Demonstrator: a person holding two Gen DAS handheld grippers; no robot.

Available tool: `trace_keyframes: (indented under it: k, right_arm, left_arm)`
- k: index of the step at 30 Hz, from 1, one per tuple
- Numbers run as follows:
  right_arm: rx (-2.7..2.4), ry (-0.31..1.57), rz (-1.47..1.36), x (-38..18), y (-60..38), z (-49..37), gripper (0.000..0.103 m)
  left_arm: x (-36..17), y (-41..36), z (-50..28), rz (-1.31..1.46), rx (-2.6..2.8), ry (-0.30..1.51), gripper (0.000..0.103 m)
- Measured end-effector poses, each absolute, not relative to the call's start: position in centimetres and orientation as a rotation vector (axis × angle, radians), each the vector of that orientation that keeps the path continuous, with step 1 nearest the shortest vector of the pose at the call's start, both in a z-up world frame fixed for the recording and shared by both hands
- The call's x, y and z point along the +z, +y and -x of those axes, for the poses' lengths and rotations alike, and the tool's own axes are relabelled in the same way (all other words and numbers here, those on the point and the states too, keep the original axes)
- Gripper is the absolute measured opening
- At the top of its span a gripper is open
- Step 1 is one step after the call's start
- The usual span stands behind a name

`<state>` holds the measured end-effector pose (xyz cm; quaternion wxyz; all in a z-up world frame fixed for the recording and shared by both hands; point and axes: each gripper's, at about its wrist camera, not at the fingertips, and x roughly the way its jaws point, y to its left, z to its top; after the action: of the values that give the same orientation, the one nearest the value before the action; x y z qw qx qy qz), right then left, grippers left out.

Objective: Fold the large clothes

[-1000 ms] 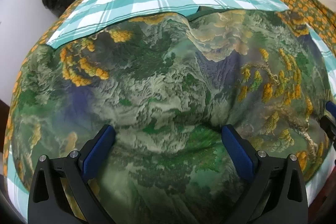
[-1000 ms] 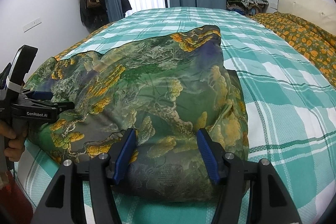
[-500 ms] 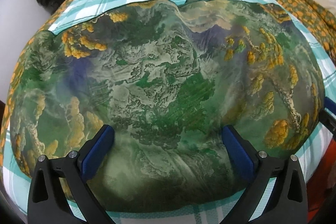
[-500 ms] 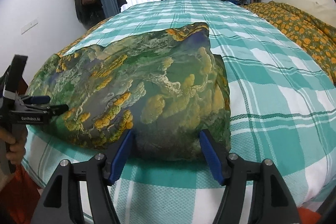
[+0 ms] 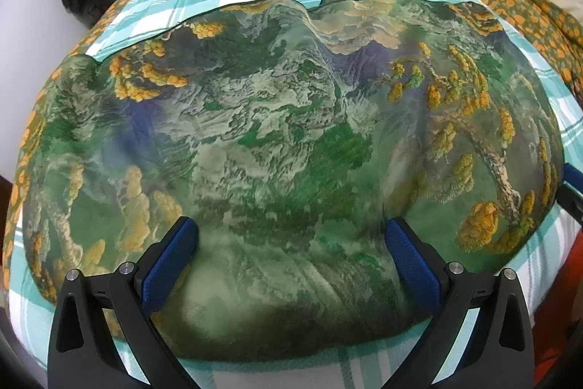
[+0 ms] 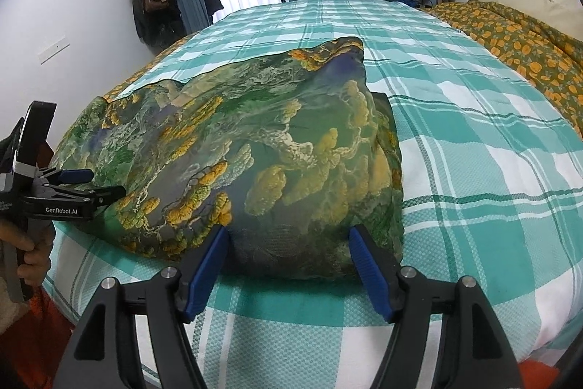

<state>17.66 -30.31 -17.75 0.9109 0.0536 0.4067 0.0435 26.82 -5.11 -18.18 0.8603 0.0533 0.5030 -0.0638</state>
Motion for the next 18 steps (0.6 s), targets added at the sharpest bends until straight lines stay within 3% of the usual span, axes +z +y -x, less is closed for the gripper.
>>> trace_keyframes:
  k: [9, 18]
  right_arm:
    - [0.032, 0.847, -0.293, -16.9, -33.8, -16.2, 0.070]
    - [0.019, 0.925, -0.489, -19.4, -35.5, -15.9, 0.073]
  left_arm:
    - [-15.7, -3.1, -22.1, 0.017, -0.223, 1.027, 0.101]
    - [-15.1, -4.1, -25.2, 0.019, -0.222, 0.936, 0.101]
